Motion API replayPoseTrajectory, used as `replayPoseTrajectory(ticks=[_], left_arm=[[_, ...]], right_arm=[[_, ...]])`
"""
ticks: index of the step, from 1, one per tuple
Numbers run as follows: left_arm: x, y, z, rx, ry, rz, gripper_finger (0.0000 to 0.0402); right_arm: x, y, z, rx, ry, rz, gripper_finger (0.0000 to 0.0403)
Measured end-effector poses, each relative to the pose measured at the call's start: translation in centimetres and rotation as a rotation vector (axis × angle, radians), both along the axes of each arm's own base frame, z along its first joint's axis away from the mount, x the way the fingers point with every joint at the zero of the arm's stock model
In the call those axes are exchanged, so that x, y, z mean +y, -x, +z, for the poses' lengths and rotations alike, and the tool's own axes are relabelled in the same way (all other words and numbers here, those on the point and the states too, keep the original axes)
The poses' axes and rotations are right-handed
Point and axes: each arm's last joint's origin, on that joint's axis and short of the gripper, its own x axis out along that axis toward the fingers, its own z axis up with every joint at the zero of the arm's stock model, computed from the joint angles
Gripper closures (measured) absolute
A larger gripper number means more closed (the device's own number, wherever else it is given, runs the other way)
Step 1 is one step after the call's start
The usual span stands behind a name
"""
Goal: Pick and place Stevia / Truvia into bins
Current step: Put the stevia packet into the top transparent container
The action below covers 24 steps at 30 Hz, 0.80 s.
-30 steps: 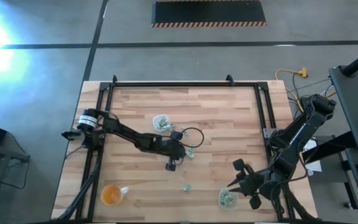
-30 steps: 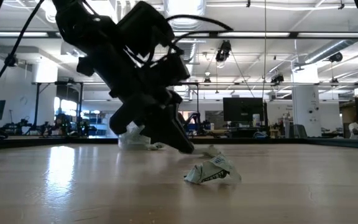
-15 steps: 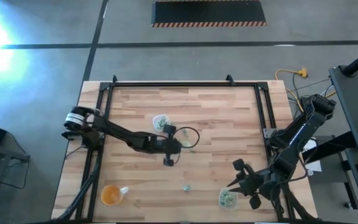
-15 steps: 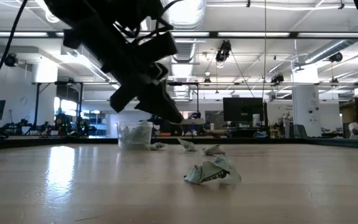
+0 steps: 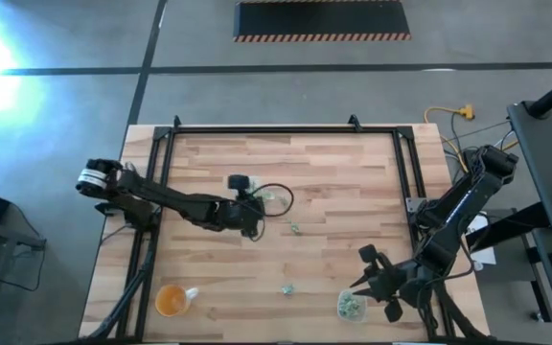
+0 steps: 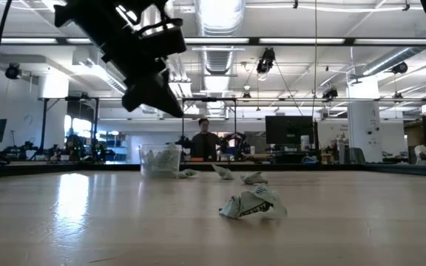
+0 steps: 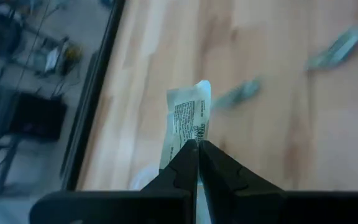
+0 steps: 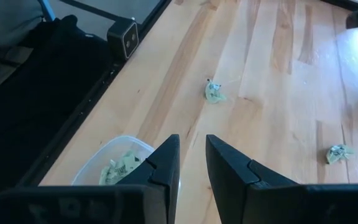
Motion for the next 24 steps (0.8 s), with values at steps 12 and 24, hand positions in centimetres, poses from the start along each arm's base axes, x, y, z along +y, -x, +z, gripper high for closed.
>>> replayPoseTrajectory(ticks=[12, 24], left_arm=[[3.6, 2.0, -1.5, 0.054, -0.012, 0.198, 0.0401], [4.9, 2.8, -3.3, 0.085, 0.089, 0.209, 0.0401]], right_arm=[[0.1, 0.0, 0.1, -0.015, 0.001, 0.010, 0.0335], [0.0, 0.0, 0.0, -0.016, 0.008, 0.015, 0.0335]])
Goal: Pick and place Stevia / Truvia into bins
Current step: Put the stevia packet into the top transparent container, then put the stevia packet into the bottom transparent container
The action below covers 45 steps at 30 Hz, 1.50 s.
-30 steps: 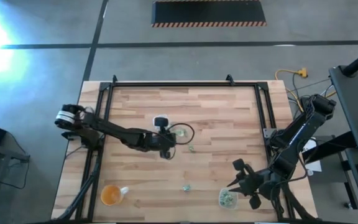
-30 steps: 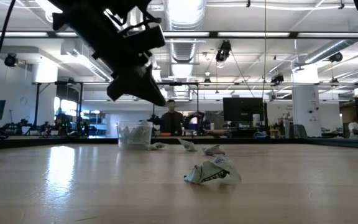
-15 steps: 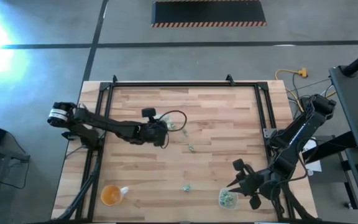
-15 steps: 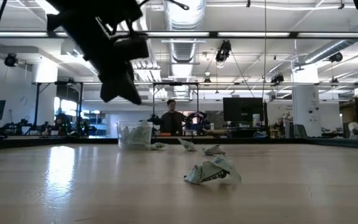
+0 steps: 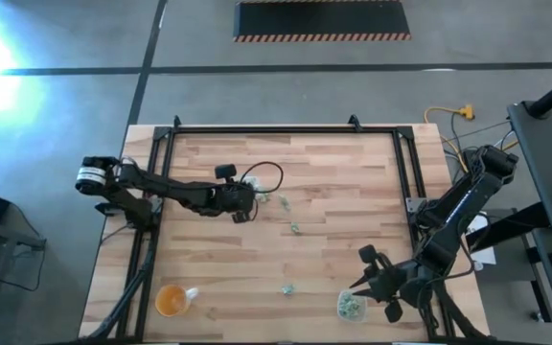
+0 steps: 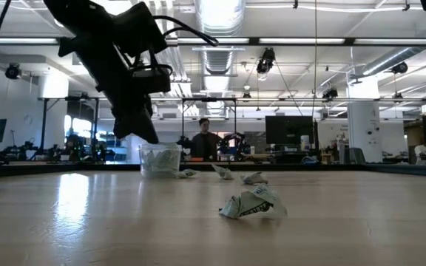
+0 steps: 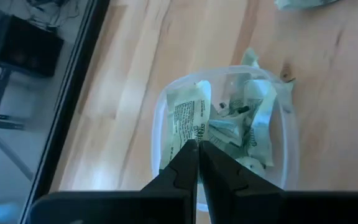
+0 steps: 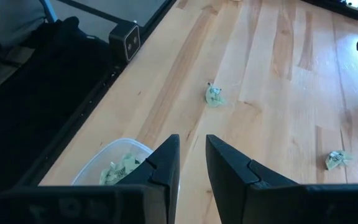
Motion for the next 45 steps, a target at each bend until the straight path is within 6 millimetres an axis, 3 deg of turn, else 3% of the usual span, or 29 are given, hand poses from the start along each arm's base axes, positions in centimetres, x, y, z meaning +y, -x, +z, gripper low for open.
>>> replayPoseTrajectory(ticks=[20, 33, 38, 45], left_arm=[[0.2, 0.0, -0.1, 0.000, 0.056, -0.021, 0.0398], [0.2, 0.2, 0.1, 0.011, 0.053, -0.019, 0.0286], [0.2, 0.9, 1.5, 0.002, 0.079, 0.021, 0.0281], [-0.7, 2.6, 4.5, -0.145, 0.119, 0.032, 0.0281]], right_arm=[[0.0, 0.0, 0.0, 0.001, 0.001, 0.000, 0.0335], [-0.2, 0.0, -0.1, -0.036, 0.043, -0.033, 0.0335], [-1.5, -0.8, -0.2, -0.154, 0.168, -0.231, 0.0335], [-4.5, -3.4, -1.0, -0.091, 0.145, -0.328, 0.0335]])
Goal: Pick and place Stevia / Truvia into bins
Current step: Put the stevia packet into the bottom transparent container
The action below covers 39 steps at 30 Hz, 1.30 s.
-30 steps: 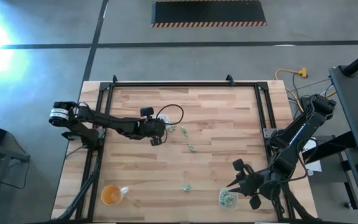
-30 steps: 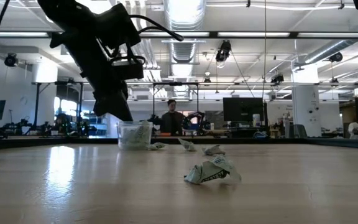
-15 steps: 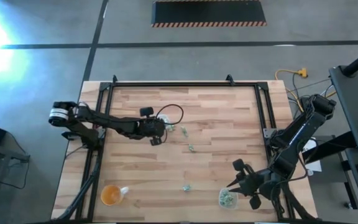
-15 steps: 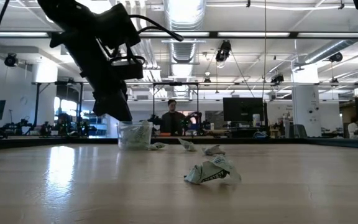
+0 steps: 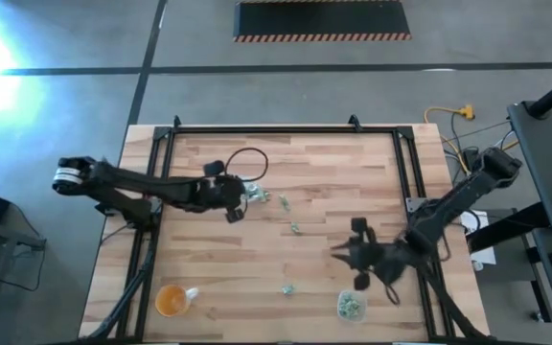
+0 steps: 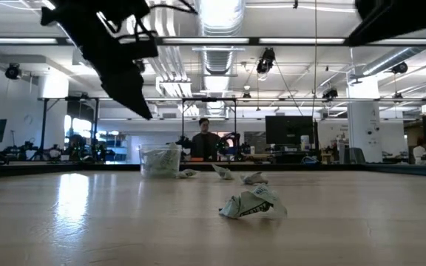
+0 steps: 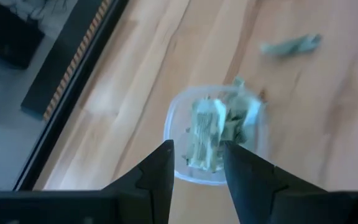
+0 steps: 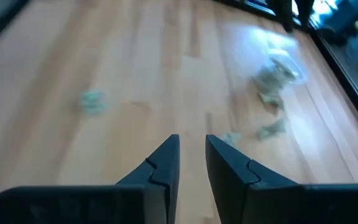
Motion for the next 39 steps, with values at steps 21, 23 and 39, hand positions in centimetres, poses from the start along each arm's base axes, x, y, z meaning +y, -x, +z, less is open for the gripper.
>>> replayPoseTrajectory(ticks=[21, 23, 39], left_arm=[[-2.9, 1.5, 1.9, -0.103, 0.010, -0.111, 0.0281], [-2.8, 1.5, 1.9, -0.103, 0.006, -0.107, 0.0281], [-2.8, 1.5, 1.9, -0.109, 0.003, -0.105, 0.0281]], right_arm=[[-10.4, -3.5, -5.0, -0.074, -0.272, 0.002, 0.0263], [-10.5, -3.4, -5.1, -0.086, -0.274, 0.005, 0.0247], [-10.2, -8.5, -8.4, 0.064, -0.225, -0.037, 0.0204]])
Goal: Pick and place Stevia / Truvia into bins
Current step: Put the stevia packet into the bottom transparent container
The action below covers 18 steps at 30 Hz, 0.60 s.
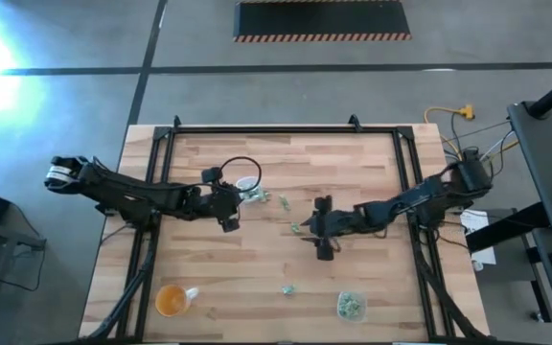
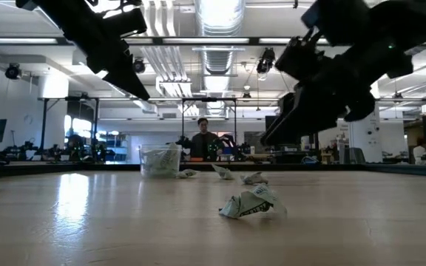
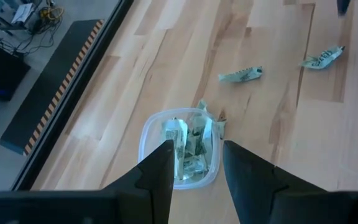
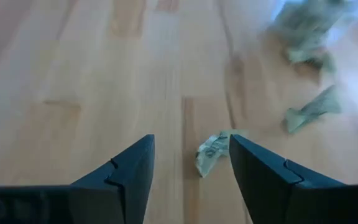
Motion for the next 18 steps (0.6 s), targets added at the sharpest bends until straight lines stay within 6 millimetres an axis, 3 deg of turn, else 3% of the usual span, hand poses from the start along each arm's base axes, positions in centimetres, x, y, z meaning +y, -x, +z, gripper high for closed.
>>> replayPoseTrajectory(ticks=[9, 18], left_arm=[[0.0, 0.1, -0.1, 0.009, -0.001, -0.001, 0.0281], [0.0, 0.1, -0.1, 0.010, -0.001, 0.000, 0.0281]], right_arm=[[0.2, -3.5, -2.2, 0.157, 0.031, -0.018, 0.0204], [-0.1, -4.1, -2.8, 0.205, 0.037, -0.052, 0.0209]])
